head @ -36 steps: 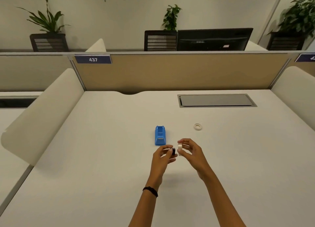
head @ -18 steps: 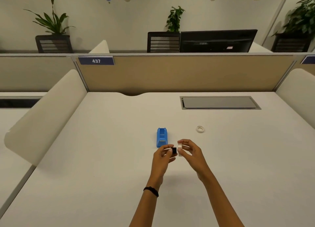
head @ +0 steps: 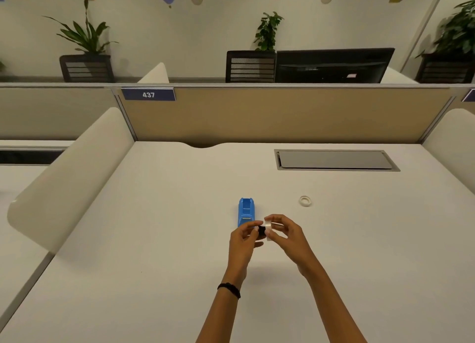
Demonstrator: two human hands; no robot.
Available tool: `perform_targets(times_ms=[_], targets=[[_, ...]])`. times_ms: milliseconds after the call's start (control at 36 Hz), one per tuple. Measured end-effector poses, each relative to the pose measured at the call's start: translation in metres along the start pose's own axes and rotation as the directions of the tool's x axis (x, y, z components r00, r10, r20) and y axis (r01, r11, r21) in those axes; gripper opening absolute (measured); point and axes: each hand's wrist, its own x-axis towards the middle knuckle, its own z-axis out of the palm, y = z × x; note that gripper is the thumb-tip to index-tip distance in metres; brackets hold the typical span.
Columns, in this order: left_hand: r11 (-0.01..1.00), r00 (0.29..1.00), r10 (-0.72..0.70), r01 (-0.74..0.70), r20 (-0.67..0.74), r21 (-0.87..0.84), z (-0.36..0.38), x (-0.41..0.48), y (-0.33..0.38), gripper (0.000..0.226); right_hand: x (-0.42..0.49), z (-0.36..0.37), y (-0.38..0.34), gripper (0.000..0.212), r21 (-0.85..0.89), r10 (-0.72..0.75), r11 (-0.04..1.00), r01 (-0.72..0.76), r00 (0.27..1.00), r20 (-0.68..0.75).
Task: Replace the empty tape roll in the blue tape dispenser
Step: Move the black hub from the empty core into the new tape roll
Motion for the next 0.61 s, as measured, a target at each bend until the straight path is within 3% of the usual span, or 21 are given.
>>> perform_targets(times_ms=[278,444,611], targets=[[1.0,0.999,-0.008,0.008,-0.033,-0.013,-0.004,0.011,0.0,0.015,0.011,0.006,0.003,0.021,-0.025,0.0,1.0,0.001,0.999,0.044],[1.0,0.999,-0.008,0.008,0.04,-0.017,-0.005,0.013,0.003,0.022,0.021,0.006,0.009,0.023,-0.041,-0.014,0.999,0.016,0.999,0.035],[1.0,1.0,-0.004,0.004,0.022,-0.024,-0.007,0.016,0.002,0.014,0.025,0.008,0.015,0.026,-0.061,-0.057,0.996,0.065,0.992,0.114]])
